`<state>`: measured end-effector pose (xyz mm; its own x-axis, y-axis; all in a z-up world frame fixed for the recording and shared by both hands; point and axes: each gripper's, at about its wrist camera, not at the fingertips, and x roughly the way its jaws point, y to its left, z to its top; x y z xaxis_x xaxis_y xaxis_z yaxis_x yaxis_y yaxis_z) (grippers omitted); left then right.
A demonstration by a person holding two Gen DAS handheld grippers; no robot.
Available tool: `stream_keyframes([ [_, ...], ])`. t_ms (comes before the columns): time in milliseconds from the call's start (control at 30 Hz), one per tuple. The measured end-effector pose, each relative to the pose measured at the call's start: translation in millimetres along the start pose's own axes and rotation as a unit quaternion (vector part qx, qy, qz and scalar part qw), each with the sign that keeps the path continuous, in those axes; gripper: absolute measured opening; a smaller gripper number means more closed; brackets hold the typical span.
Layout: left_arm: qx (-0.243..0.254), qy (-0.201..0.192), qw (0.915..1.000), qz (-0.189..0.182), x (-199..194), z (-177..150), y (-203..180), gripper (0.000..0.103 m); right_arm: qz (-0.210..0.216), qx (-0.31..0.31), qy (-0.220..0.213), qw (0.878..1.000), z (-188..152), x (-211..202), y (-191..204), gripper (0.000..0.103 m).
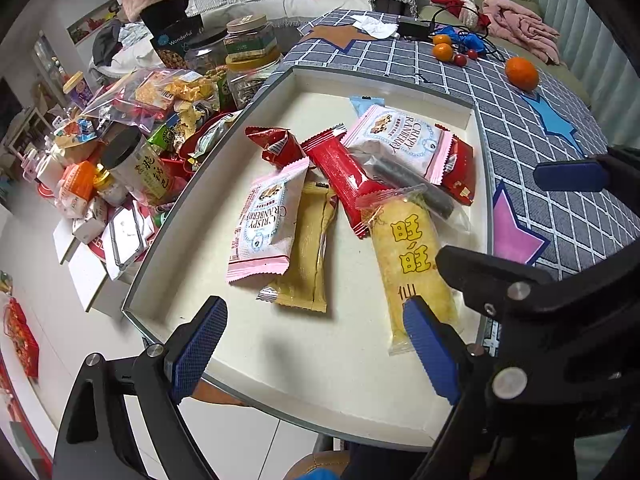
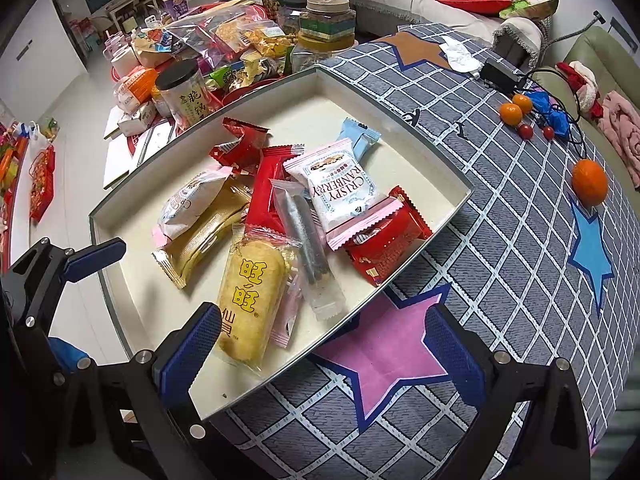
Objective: Organize snacks
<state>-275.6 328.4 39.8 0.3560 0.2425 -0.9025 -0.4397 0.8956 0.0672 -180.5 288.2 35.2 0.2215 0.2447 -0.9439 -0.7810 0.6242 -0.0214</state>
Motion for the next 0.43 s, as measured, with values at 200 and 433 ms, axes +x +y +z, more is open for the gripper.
stream_keyframes([
  [200,-0.003,0.003,1.0000,-0.001,2.0,-0.3,2.6,0.092,0.000,0.000,0.000,1.000,0.1,0.4,0.9,0.102],
  [433,0.002,-0.007,1.0000,-0.004,-2.1,-0.5,2.7,0.092,-0.001,0.000,0.000,1.000,-0.1,0.8,1.9,0.102],
])
